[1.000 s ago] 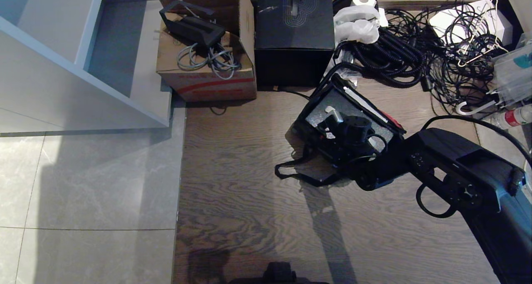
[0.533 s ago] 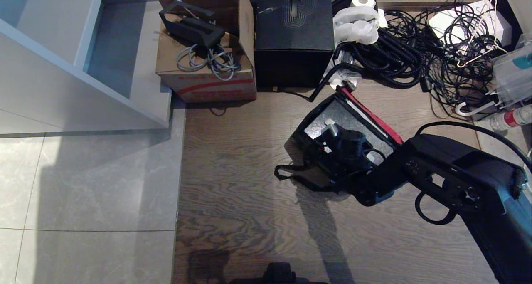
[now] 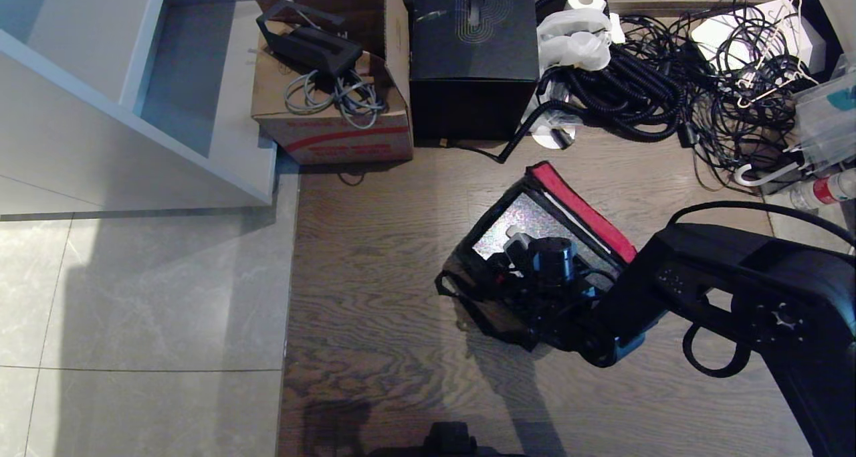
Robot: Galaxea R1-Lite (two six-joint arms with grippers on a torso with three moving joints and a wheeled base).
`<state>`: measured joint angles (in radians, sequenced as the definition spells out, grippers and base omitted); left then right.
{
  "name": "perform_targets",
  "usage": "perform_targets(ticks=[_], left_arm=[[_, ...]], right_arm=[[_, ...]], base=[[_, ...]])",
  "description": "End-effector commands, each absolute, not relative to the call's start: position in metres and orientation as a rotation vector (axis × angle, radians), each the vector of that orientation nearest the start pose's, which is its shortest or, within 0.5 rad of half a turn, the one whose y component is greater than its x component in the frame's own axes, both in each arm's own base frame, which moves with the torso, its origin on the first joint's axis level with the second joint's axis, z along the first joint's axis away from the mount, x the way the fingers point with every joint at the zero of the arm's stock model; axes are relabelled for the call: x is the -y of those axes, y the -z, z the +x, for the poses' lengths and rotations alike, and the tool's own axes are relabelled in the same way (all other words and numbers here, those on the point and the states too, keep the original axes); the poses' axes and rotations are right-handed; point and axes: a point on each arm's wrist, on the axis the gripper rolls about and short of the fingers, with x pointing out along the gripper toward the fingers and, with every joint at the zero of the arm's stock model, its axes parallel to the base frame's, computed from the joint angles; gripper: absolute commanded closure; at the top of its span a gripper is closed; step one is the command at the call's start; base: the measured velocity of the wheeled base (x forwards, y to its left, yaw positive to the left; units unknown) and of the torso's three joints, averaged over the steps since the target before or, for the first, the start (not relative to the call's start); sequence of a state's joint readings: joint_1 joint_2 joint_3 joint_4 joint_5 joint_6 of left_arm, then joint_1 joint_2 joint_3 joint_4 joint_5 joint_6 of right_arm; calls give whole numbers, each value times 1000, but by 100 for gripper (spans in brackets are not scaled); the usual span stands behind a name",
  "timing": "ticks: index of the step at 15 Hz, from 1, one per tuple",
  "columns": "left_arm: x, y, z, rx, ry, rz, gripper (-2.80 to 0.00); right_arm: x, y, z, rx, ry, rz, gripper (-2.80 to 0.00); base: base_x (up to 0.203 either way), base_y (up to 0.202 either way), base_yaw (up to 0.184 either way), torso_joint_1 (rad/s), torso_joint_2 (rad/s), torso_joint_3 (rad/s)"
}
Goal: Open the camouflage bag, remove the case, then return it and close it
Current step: Grip the handle
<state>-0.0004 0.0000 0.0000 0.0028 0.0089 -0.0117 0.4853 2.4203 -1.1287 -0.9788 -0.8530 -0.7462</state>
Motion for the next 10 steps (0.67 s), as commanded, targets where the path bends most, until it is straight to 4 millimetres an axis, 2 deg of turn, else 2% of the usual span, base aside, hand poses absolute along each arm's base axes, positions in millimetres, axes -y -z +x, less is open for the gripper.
perform_targets(ticks=[1,2,3,7,10], left_arm=[[0,-75,-23,-1,-9,-12,0],[0,-75,-23,-1,-9,-12,0],[0,-75,-23,-1,-9,-12,0],[0,-75,-23,-1,-9,-12,0],[0,-75,-23,-1,-9,-12,0]], right_arm=[[-190,-7,391,-398,249,-952,0],[-191,-2,391,-403,251,-939,0],[-191,-1,391,-409,261,-935,-280],[-200,-1,387,-400,261,-931,-280],[-205,-8,390,-370,339,-890,-280]], base=[[0,0,0,0,0,0],[0,0,0,0,0,0],[0,0,0,0,0,0],[0,0,0,0,0,0],[0,0,0,0,0,0]])
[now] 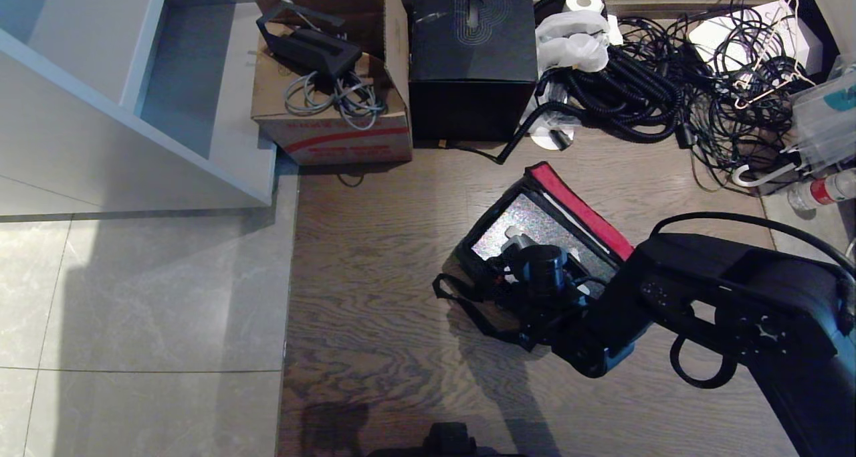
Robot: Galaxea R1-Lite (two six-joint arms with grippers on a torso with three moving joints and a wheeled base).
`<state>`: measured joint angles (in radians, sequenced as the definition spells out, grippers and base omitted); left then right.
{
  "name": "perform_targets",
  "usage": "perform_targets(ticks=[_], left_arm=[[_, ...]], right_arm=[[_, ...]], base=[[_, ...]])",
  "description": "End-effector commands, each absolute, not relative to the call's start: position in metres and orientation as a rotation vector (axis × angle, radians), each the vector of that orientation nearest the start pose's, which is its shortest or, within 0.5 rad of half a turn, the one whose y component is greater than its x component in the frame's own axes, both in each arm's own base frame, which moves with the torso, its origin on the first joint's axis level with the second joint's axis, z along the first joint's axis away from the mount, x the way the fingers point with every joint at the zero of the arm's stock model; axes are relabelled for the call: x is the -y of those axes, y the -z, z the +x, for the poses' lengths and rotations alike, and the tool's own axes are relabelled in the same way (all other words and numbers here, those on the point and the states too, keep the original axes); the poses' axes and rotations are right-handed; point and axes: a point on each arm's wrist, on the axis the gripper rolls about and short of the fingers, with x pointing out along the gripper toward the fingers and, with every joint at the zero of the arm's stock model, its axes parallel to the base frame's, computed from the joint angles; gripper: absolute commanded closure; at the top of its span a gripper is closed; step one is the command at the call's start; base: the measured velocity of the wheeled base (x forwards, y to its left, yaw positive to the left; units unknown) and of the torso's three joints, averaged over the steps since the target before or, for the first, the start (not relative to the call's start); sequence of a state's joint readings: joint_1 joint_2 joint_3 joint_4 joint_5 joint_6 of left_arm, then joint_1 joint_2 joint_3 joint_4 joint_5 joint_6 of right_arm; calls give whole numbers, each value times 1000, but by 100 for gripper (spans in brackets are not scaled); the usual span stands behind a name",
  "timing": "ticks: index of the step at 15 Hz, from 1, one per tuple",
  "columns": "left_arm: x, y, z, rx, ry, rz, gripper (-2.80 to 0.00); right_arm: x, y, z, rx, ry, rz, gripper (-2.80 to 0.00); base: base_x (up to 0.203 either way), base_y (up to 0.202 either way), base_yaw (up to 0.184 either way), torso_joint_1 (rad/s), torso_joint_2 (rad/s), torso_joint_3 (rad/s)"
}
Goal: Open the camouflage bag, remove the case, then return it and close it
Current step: Grip the handle
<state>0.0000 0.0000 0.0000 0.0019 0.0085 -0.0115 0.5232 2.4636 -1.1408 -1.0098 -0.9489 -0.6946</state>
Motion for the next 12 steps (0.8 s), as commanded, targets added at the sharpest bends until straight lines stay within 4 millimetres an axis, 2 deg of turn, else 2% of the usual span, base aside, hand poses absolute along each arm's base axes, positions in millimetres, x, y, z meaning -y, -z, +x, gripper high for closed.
perform_targets(ticks=[1,5,8,9,11,12], left_arm=[[0,-75,-23,-1,-9,-12,0],[0,-75,-23,-2,-9,-12,0],[0,-75,-23,-1,-9,-12,0],[0,-75,-23,-1,-9,-12,0],[0,-75,-23,-1,-9,-12,0],[0,-75,-23,-1,-9,-12,0]], right_arm=[[-205,-14,392,-362,380,-875,-280],[-189,-30,403,-354,439,-845,-280],[-158,-59,428,-352,535,-799,-280],[-155,-61,429,-355,540,-797,-280],[-131,-68,439,-375,596,-782,-280],[-129,-65,441,-380,599,-782,-280]], base=[[0,0,0,0,0,0],[0,0,0,0,0,0],[0,0,0,0,0,0],[0,0,0,0,0,0],[0,0,0,0,0,0],[0,0,0,0,0,0]])
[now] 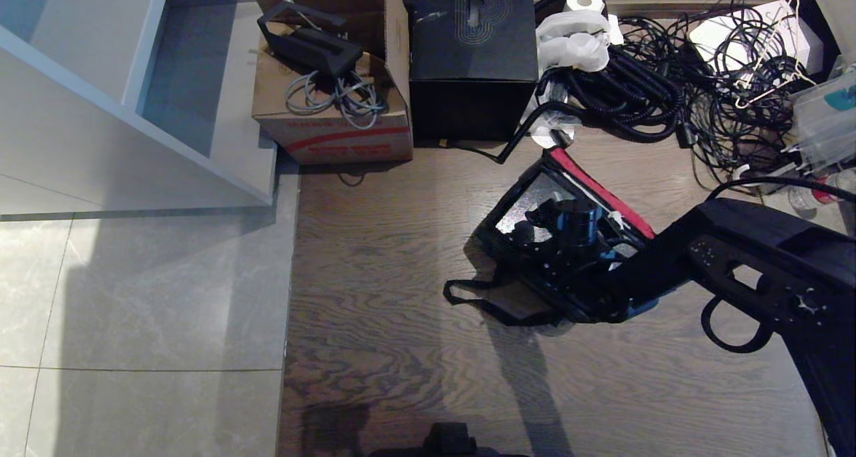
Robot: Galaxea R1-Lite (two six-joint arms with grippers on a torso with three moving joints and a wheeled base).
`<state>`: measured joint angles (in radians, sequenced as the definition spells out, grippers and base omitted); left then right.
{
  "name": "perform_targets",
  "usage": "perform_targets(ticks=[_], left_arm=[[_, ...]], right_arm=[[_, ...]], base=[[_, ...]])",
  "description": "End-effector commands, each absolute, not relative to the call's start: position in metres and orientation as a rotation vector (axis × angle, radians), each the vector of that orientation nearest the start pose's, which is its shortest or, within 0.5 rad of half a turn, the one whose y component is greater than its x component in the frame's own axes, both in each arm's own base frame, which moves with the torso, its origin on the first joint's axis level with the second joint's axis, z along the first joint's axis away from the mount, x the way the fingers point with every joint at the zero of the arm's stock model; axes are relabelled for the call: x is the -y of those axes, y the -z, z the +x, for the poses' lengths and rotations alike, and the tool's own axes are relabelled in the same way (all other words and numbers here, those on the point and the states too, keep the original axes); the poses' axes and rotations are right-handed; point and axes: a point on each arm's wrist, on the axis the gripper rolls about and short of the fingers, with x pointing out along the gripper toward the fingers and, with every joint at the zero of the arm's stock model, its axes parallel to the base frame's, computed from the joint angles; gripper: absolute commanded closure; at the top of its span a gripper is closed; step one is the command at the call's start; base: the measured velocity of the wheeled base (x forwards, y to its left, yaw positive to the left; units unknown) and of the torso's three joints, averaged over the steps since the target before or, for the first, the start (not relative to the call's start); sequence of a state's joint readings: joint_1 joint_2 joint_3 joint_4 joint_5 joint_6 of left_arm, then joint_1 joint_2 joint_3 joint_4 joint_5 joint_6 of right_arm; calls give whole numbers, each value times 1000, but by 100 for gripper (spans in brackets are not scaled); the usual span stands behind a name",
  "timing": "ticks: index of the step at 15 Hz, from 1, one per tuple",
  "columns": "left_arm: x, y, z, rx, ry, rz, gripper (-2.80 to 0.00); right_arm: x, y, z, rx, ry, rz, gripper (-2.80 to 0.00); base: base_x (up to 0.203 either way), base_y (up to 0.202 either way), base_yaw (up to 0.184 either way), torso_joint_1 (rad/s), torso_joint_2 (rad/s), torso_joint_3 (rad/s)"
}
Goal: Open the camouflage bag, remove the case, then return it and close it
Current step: Grip the handle
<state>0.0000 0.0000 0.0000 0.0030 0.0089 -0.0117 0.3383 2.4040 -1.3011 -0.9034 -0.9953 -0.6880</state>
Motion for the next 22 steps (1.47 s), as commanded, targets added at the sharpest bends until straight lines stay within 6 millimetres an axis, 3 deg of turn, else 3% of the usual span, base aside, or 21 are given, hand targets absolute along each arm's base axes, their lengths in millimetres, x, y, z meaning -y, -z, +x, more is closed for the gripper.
perform_targets(ticks=[1,3,4,11,16,17,22], left_arm=[[0,-75,-23,-1,-9,-12,0],[0,-75,-23,-2,-9,-12,0],[0,-75,-23,-3,-9,-12,0],[0,-75,-23,-2,-9,-12,0],[0,-75,-23,-2,-9,-12,0],[0,-75,-23,-1,-9,-12,0],[0,-75,-23,-2,-9,-12,0]], right_arm=[[-129,-56,444,-390,599,-787,-280],[-131,-46,447,-403,592,-798,-280],[-131,-35,447,-424,582,-814,0],[-148,17,449,-464,540,-824,0],[-168,24,443,-450,499,-837,0],[-167,22,442,-457,495,-848,-280],[-176,25,424,-481,452,-881,-280]], base=[[0,0,0,0,0,0],[0,0,0,0,0,0],[0,0,0,0,0,0],[0,0,0,0,0,0],[0,0,0,0,0,0],[0,0,0,0,0,0],[0,0,0,0,0,0]])
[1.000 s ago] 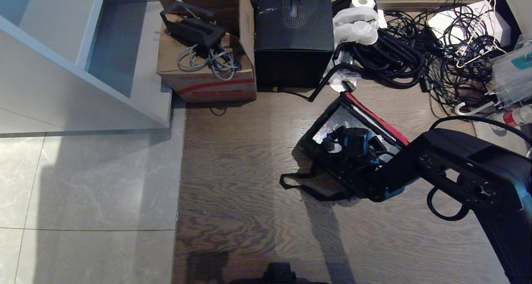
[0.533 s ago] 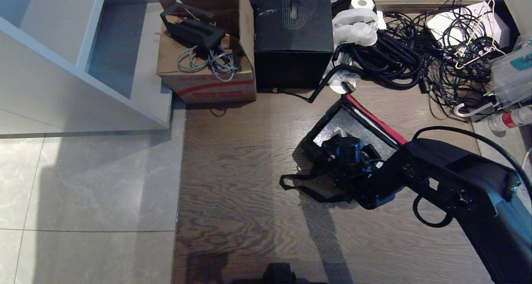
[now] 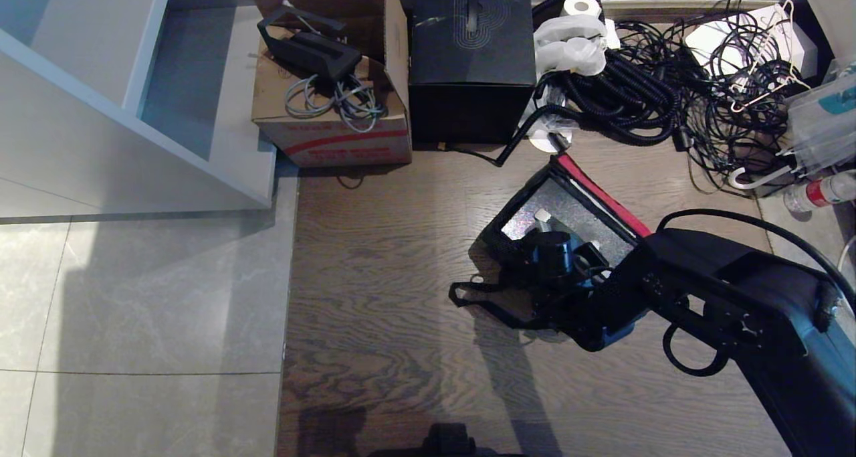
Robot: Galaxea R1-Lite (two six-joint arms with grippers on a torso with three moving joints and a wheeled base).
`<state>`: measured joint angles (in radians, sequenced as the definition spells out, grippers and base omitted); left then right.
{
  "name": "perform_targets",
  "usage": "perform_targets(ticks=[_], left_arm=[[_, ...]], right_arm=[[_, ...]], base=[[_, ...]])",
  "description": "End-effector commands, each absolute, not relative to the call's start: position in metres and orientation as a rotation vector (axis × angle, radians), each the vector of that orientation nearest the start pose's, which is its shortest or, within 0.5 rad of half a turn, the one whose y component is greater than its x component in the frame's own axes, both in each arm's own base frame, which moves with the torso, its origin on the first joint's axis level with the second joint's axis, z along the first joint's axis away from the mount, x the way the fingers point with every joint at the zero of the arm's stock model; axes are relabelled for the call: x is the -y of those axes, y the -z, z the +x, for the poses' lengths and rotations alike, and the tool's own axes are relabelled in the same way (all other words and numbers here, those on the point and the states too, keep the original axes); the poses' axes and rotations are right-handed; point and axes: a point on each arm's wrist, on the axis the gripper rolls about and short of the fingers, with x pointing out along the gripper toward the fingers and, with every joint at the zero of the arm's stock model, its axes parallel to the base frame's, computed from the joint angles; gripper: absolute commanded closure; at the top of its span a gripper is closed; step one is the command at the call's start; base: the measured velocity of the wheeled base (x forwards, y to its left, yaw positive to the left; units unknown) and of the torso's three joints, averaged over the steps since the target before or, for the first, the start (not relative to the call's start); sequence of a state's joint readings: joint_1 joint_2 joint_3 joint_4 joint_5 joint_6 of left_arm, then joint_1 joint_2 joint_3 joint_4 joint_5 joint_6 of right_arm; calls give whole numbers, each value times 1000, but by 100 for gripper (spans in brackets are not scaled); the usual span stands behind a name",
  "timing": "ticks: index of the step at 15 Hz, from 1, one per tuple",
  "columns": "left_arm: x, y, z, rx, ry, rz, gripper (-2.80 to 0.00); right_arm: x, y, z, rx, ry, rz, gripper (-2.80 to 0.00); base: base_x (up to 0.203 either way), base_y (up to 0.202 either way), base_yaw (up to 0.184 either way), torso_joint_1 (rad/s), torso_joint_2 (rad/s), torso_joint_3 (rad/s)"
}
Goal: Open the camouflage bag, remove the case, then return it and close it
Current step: Grip the handle
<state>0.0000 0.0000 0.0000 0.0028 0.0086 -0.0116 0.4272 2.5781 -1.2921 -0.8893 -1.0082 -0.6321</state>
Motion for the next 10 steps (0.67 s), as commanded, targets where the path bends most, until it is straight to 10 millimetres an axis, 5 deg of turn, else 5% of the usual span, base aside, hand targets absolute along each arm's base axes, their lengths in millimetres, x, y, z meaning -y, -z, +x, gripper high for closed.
perform_targets(ticks=[1,10], left_arm=[[0,-75,-23,-1,-9,-12,0],[0,-75,-23,-2,-9,-12,0]], right_arm=[[-177,24,427,-470,461,-871,-280],[-151,-16,458,-418,554,-854,-280]], base=[[0,0,0,0,0,0],[0,0,0,0,0,0]])
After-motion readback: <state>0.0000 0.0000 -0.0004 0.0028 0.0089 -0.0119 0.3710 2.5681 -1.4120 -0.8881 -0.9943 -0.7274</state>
